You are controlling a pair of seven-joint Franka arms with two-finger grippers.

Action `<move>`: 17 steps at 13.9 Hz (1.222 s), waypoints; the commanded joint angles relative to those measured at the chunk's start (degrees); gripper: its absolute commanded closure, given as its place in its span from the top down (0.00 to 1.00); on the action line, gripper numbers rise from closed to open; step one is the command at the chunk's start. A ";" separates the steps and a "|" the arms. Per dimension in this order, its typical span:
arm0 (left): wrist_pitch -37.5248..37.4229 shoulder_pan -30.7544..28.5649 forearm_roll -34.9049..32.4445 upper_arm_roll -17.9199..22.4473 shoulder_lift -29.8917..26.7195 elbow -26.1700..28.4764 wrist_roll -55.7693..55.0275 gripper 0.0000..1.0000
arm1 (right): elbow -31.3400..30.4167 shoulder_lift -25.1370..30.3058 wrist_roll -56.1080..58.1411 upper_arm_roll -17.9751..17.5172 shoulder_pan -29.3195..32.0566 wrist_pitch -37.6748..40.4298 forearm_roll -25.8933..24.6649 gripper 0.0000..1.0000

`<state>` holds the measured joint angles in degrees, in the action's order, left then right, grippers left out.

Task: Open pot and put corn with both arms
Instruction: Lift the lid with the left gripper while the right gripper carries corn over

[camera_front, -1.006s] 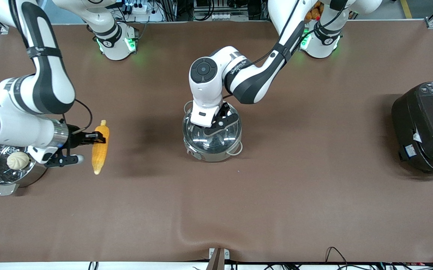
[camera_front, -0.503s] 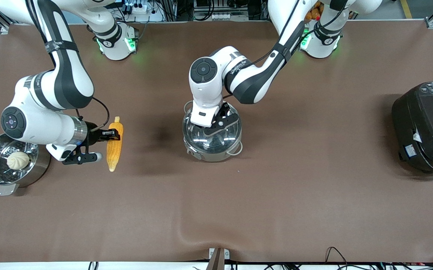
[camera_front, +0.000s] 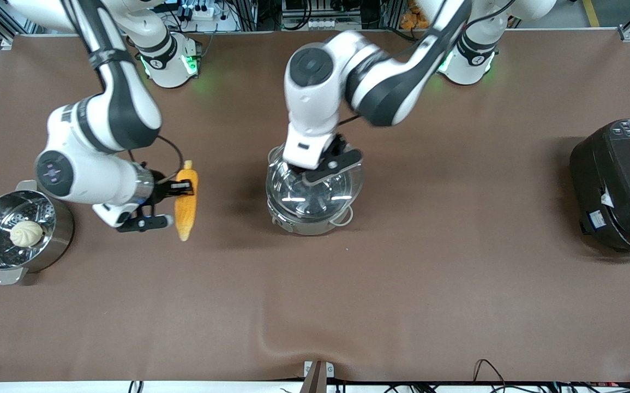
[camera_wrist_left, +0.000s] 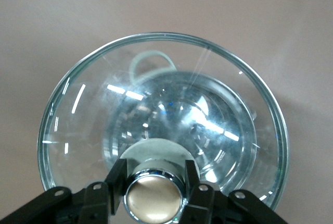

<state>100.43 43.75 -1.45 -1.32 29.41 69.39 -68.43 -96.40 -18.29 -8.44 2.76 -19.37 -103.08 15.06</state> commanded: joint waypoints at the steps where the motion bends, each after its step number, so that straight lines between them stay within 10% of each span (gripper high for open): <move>1: -4.18 -4.27 -0.13 -0.52 -6.72 1.45 7.41 0.00 | 3.93 -0.87 -9.98 0.67 -8.11 0.69 0.85 0.24; 10: -16.57 -19.39 3.74 -0.53 -13.76 1.89 33.95 0.00 | 9.92 -14.05 -32.77 0.67 -27.46 -13.71 0.76 0.27; 14: -20.44 -25.11 3.74 -0.53 -14.64 3.03 44.16 0.00 | 9.92 -15.46 -34.09 0.67 -28.18 -14.25 0.49 1.00; 17: -20.45 -27.66 3.57 -0.44 -15.79 6.63 47.77 0.00 | 9.74 -13.11 -32.79 1.54 -26.78 -12.68 0.14 1.00</move>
<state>80.25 17.50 0.95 -1.38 16.45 72.47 -22.80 -87.50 -33.14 -41.25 3.29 -46.98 -117.94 15.13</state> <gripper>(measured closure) 0.507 0.110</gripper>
